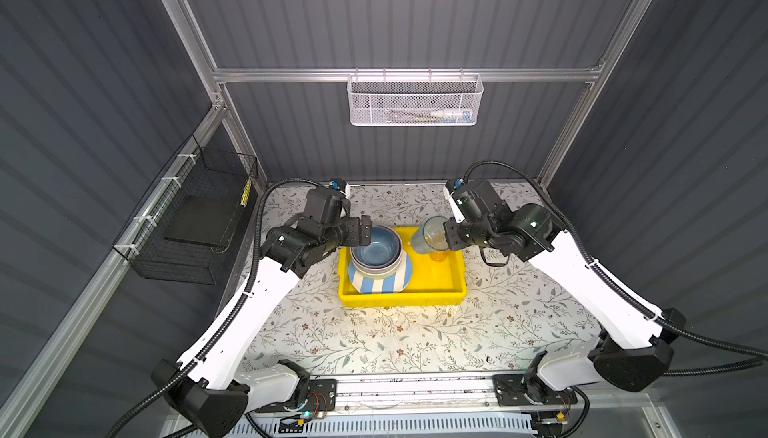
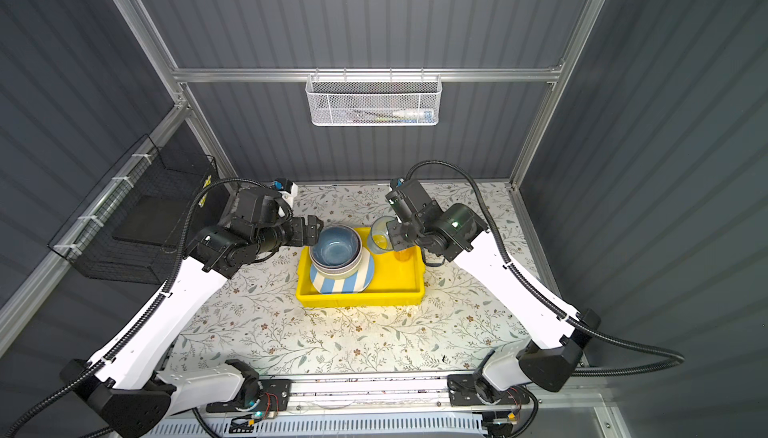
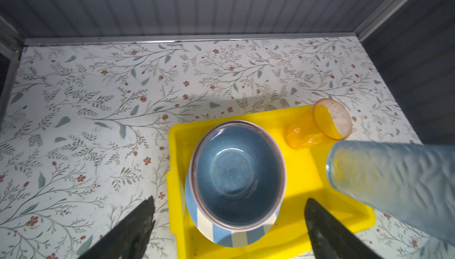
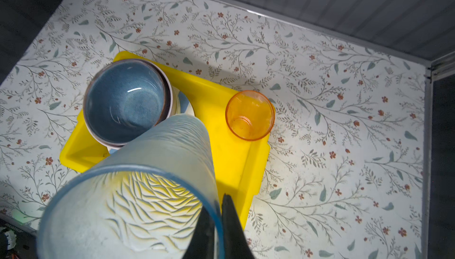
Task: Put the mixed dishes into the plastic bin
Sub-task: 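Lower the glass into the bin with the right gripper while the left withdraws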
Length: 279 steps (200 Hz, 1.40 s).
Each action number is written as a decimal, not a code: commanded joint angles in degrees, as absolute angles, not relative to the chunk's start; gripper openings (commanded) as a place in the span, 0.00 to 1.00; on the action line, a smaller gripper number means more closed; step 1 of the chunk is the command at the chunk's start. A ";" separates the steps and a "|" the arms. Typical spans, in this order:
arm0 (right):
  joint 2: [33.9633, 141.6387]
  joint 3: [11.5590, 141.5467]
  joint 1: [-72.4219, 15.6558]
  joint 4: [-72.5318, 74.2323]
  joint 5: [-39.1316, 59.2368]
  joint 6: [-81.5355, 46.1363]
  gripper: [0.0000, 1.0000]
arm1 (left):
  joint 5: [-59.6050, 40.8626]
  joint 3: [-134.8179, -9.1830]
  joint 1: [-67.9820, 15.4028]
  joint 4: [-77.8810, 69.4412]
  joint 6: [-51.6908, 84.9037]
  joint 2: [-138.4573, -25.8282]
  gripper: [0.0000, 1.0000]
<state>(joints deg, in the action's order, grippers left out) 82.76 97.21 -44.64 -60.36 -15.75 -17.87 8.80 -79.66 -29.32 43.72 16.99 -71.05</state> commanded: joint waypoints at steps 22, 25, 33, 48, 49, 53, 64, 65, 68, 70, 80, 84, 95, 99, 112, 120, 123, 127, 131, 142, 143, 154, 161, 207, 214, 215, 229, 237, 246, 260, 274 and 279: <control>82.36 93.11 -44.47 -66.77 -15.34 -21.57 0.00 | 13.20 -76.51 -27.70 41.63 13.15 -71.32 1.00; 82.40 92.67 -44.47 -66.79 -15.42 -21.68 0.00 | 13.38 -76.25 -27.57 41.50 13.10 -71.28 1.00; 82.48 91.46 -44.34 -66.79 -15.66 -22.00 0.00 | 13.88 -75.36 -27.05 41.00 13.01 -71.06 1.00; 82.99 89.41 -43.89 -66.88 -15.41 -22.80 0.00 | 14.36 -73.91 -25.68 40.43 12.84 -70.76 1.00; 83.02 89.31 -43.87 -66.88 -15.39 -22.87 0.00 | 14.34 -73.87 -25.54 40.43 12.84 -70.76 1.00; 83.25 88.80 -43.78 -66.76 -15.37 -22.95 0.00 | 14.26 -73.49 -25.07 40.35 12.83 -70.75 1.00; 83.73 87.46 -43.43 -66.32 -15.12 -23.16 0.00 | 13.39 -72.54 -23.75 39.78 12.83 -70.66 1.00; 83.79 87.37 -43.38 -66.29 -15.12 -23.18 0.00 | 13.24 -72.48 -23.65 39.71 12.83 -70.66 1.00; 83.93 87.02 -43.27 -66.21 -15.12 -23.28 0.00 | 13.02 -72.12 -23.30 39.58 12.83 -70.60 1.00; 84.04 86.84 -43.18 -66.12 -15.12 -23.29 0.00 | 12.75 -71.95 -23.07 39.49 12.90 -70.58 1.00; 84.65 86.11 -42.90 -65.83 -14.93 -23.46 0.00 | 11.95 -71.33 -22.28 39.12 12.88 -70.66 1.00; 84.89 85.97 -42.94 -65.88 -15.09 -23.59 0.00 | 11.85 -71.07 -22.04 39.07 12.93 -70.74 1.00; 85.89 85.89 -42.89 -66.21 -15.13 -23.92 0.00 | 11.93 -70.69 -21.63 39.05 12.88 -70.92 1.00; 86.24 85.83 -42.89 -66.27 -15.06 -23.97 0.00 | 12.15 -70.58 -21.54 39.07 12.83 -70.93 1.00; 87.18 85.29 -42.81 -66.23 -15.09 -23.97 0.00 | 13.07 -69.98 -21.40 38.85 12.79 -71.04 1.00; 87.67 84.80 -42.74 -66.08 -15.02 -23.91 0.00 | 13.67 -69.65 -21.28 38.76 12.71 -71.02 1.00; 87.82 84.56 -42.67 -66.04 -14.90 -23.86 0.00 | 13.90 -69.53 -21.27 38.68 12.69 -71.03 1.00; 88.00 84.28 -42.63 -65.91 -14.73 -23.82 0.00 | 14.15 -69.29 -21.23 38.63 12.66 -71.02 1.00; 88.13 83.94 -42.50 -65.77 -14.66 -23.82 0.00 | 14.31 -69.17 -21.19 38.63 12.68 -70.96 1.00; 88.33 82.70 -42.07 -64.98 -13.83 -23.63 0.00 | 14.68 -68.62 -21.09 38.41 12.79 -70.86 1.00; 88.33 82.62 -42.00 -64.79 -13.68 -23.59 0.00 | 14.72 -68.59 -21.09 38.37 12.81 -70.85 1.00; 88.03 81.17 -41.54 -63.74 -12.27 -23.44 0.00 | 14.76 -68.17 -21.00 38.15 12.92 -70.75 1.00; 87.90 80.37 -41.25 -63.19 -11.71 -23.42 0.00 | 14.89 -67.95 -21.01 38.14 12.92 -70.66 1.00; 87.10 76.25 -38.95 -61.16 -10.05 -23.59 0.00 | 15.60 -66.81 -20.83 38.32 12.92 -70.22 1.00; 86.97 75.67 -38.56 -60.88 -9.76 -23.61 0.00 | 15.56 -66.80 -20.83 38.45 12.96 -70.19 1.00; 86.95 75.63 -38.53 -60.90 -9.72 -23.58 0.00 | 15.60 -66.80 -20.83 38.47 12.94 -70.16 1.00; 86.88 74.85 -38.02 -60.53 -9.41 -23.64 0.00 | 15.60 -66.67 -20.83 38.71 13.01 -70.14 1.00; 86.80 74.56 -37.90 -60.45 -9.40 -23.72 0.00 | 15.68 -66.54 -20.84 38.76 13.04 -70.06 1.00; 86.72 74.34 -37.79 -60.38 -9.34 -23.72 0.00 | 15.82 -66.44 -20.83 38.61 13.02 -69.99 1.00; 86.78 74.04 -37.72 -60.36 -9.25 -23.64 0.00 | 15.96 -66.44 -20.81 38.11 12.92 -70.02 1.00; 87.19 73.90 -37.63 -60.36 -9.07 -23.56 0.00 | 15.77 -66.52 -20.80 37.65 13.20 -70.18 1.00; 87.38 73.83 -37.64 -60.38 -9.06 -23.55 0.01 | 15.73 -66.59 -20.76 37.47 13.42 -70.22 1.00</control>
